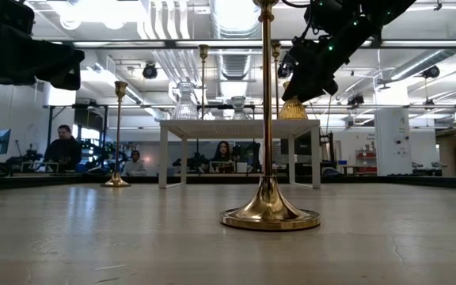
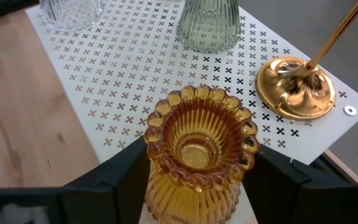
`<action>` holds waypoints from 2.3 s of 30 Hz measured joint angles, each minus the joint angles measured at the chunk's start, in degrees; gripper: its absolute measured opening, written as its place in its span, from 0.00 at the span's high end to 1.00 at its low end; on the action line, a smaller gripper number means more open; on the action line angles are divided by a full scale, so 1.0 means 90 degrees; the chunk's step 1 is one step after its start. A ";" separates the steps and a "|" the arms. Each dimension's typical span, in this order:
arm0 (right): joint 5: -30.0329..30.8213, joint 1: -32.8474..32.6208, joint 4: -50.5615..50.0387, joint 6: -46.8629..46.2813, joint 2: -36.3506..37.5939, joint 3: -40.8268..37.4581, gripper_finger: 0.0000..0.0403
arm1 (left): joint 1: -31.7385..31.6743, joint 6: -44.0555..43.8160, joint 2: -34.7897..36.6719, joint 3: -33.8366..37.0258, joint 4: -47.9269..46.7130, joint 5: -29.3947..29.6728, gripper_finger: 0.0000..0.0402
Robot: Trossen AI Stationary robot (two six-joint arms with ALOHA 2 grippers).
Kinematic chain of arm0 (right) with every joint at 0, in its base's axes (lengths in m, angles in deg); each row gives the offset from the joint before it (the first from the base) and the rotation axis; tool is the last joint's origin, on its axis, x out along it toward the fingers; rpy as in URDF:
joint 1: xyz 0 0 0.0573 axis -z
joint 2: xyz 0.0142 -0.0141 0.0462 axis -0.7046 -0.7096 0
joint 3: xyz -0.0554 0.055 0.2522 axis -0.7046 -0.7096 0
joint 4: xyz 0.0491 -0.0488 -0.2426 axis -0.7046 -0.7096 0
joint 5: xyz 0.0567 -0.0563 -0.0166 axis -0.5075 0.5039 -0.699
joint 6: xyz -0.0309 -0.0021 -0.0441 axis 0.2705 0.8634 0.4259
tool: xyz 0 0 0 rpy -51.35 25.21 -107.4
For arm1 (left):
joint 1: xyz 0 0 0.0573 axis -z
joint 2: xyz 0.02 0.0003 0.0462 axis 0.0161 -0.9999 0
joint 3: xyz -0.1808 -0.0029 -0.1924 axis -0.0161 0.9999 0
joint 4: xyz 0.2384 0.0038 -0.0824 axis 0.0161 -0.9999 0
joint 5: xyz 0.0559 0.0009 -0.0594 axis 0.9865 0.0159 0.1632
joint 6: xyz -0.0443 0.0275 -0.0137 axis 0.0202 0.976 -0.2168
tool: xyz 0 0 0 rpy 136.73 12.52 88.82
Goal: Pick & Place candle stick holders
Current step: Put the orange glass candle holder on the shelf, then put the gold candle holder on the shelf
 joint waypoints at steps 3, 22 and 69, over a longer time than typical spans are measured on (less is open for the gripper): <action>-0.0029 0.0000 0.0014 0.0010 0.0000 0.0000 0.41 | 0.0001 0.0002 0.0000 0.0000 0.0000 0.0000 0.76; -0.0048 0.0004 0.0020 -0.0279 0.0218 0.0000 0.24 | 0.0002 0.0002 0.0000 0.0000 0.0000 -0.0001 0.76; 0.1648 -0.5687 -0.2105 -0.4129 0.3035 -0.0534 0.71 | 0.0001 0.0002 0.0000 0.0000 0.0000 -0.0002 0.76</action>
